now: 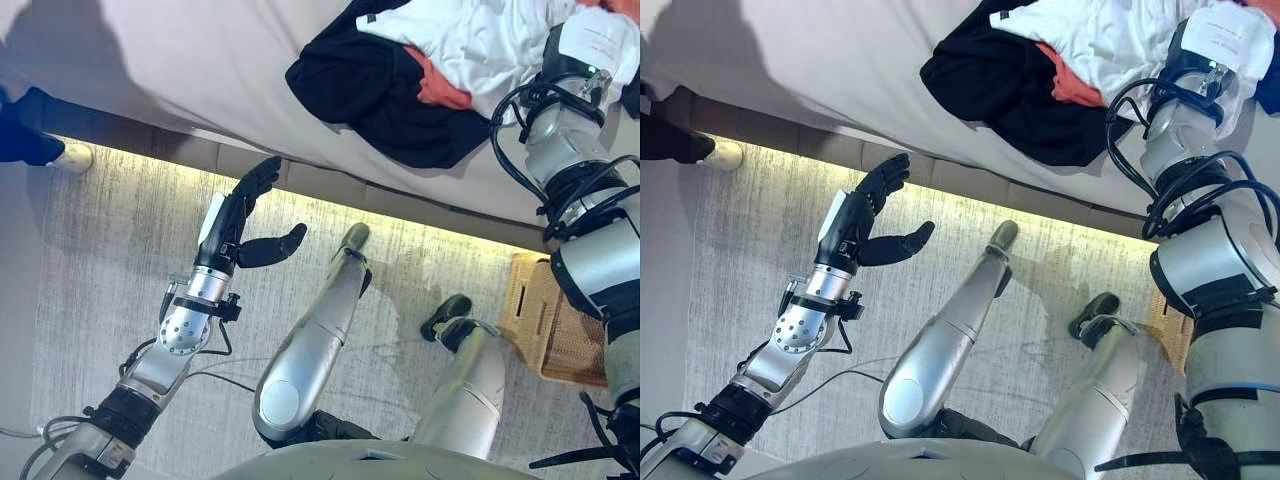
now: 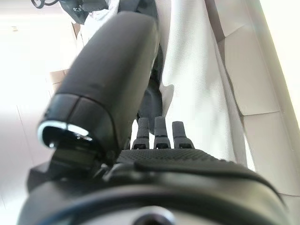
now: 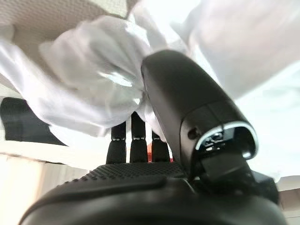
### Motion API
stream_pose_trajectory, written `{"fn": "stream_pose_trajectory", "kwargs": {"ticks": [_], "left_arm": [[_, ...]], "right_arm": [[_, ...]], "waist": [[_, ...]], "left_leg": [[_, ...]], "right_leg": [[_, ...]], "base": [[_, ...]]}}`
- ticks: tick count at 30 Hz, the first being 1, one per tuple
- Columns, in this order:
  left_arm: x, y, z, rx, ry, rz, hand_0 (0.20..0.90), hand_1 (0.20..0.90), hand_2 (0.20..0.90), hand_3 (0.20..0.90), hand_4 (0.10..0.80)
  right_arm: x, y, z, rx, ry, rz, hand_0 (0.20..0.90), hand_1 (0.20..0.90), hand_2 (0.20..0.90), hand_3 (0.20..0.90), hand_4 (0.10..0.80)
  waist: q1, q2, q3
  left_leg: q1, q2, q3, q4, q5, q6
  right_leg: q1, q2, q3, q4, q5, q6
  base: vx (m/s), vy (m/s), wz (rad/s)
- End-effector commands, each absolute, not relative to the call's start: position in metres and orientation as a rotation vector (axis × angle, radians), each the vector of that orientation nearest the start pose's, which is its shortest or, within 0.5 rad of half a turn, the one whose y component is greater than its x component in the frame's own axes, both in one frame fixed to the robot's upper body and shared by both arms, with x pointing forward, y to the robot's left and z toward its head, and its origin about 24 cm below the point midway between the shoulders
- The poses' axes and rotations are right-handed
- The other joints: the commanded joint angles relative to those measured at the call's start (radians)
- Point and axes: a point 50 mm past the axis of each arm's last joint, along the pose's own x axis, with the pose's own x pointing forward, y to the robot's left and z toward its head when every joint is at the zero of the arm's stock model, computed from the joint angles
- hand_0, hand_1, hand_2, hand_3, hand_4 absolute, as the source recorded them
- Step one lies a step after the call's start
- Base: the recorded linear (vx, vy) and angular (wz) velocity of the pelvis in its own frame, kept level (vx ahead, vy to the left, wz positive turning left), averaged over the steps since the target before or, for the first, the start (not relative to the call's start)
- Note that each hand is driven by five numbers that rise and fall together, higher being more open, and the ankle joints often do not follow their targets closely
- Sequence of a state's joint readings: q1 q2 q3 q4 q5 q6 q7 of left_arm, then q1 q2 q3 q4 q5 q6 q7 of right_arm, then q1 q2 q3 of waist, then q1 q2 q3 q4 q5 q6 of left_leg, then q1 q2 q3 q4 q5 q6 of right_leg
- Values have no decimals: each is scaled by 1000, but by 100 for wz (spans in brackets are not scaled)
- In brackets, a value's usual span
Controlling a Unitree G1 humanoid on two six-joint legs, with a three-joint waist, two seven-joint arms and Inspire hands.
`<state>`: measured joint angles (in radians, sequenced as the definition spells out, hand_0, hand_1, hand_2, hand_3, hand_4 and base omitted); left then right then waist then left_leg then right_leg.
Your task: Pick up the clothes from the bed and place them into the basket
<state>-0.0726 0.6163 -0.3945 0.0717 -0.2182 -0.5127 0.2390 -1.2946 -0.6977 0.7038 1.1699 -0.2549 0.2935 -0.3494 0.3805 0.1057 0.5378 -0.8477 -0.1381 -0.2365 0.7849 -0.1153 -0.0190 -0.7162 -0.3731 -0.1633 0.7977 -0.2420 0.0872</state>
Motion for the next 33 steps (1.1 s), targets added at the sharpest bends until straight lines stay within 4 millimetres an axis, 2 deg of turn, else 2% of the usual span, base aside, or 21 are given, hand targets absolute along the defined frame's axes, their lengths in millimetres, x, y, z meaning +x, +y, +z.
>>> {"fn": "stream_pose_trajectory", "kwargs": {"ticks": [1, 8, 15, 18, 19, 20, 23, 26, 33], "left_arm": [[243, 184, 118, 213, -606, -176, 900, 900, 900, 900, 800], [250, 187, 122, 248, -595, -186, 900, 900, 900, 900, 800], [253, 188, 125, 261, -575, -193, 900, 900, 900, 900, 800], [254, 190, 122, 270, -552, -197, 900, 900, 900, 900, 800], [253, 190, 119, 273, -540, -199, 900, 900, 900, 900, 800], [253, 190, 119, 273, -540, -200, 900, 900, 900, 900, 800], [254, 192, 113, 276, -504, -195, 900, 900, 900, 900, 800], [255, 191, 110, 285, -479, -201, 900, 900, 900, 900, 800], [255, 196, 90, 365, -366, -181, 900, 900, 900, 900, 800]], "right_arm": [[401, -282, 270, -1380, -63, -663, 300, 300, 300, 200, 100], [398, -283, 279, -1365, -99, -673, 300, 300, 300, 200, 100], [390, -301, 281, -1329, -75, -701, 300, 300, 300, 200, 100], [387, -306, 281, -1313, -59, -696, 300, 300, 300, 200, 100], [386, -309, 279, -1295, -53, -692, 300, 300, 300, 200, 100], [386, -309, 279, -1295, -53, -692, 300, 300, 300, 200, 100], [384, -311, 277, -1264, -66, -673, 300, 300, 300, 200, 100], [382, -313, 279, -1252, -79, -665, 300, 300, 300, 200, 100], [374, -320, 276, -1082, -126, -640, 300, 300, 300, 200, 100]], "waist": [[8, -15, -18], [0, -58, -18], [-1, -101, -34], [-6, -117, -71], [-12, -124, -94], [-13, -123, -94], [-29, -136, -141], [-43, -140, -172], [-105, -158, -282]], "left_leg": [[103, 46, 24, -58, -48, 58], [252, 75, 34, -149, -38, 46], [399, 93, 26, -254, -15, 29], [460, 112, 29, -320, 2, 16], [485, 119, 31, -366, 36, 12], [486, 119, 30, -368, 37, 12], [565, 145, 42, -454, 55, -1], [606, 158, 51, -509, 73, -8], [744, 197, 102, -664, 114, -23]], "right_leg": [[117, 58, -32, 31, 22, -47], [286, 44, -58, -95, 55, -32], [448, 38, -83, -218, 83, -18], [515, 46, -98, -293, 104, -14], [544, 47, -112, -346, 138, -17], [546, 47, -113, -349, 140, -17], [625, 54, -119, -446, 168, -10], [667, 62, -120, -508, 188, -4], [759, 98, -89, -656, 235, 14]], "base": [[3, -67, -9], [-5, -55, -9], [24, -56, 1], [41, -46, -6], [0, -13, -6], [0, 0, 0], [96, -36, -1], [55, -15, -6], [76, -13, -14]]}}
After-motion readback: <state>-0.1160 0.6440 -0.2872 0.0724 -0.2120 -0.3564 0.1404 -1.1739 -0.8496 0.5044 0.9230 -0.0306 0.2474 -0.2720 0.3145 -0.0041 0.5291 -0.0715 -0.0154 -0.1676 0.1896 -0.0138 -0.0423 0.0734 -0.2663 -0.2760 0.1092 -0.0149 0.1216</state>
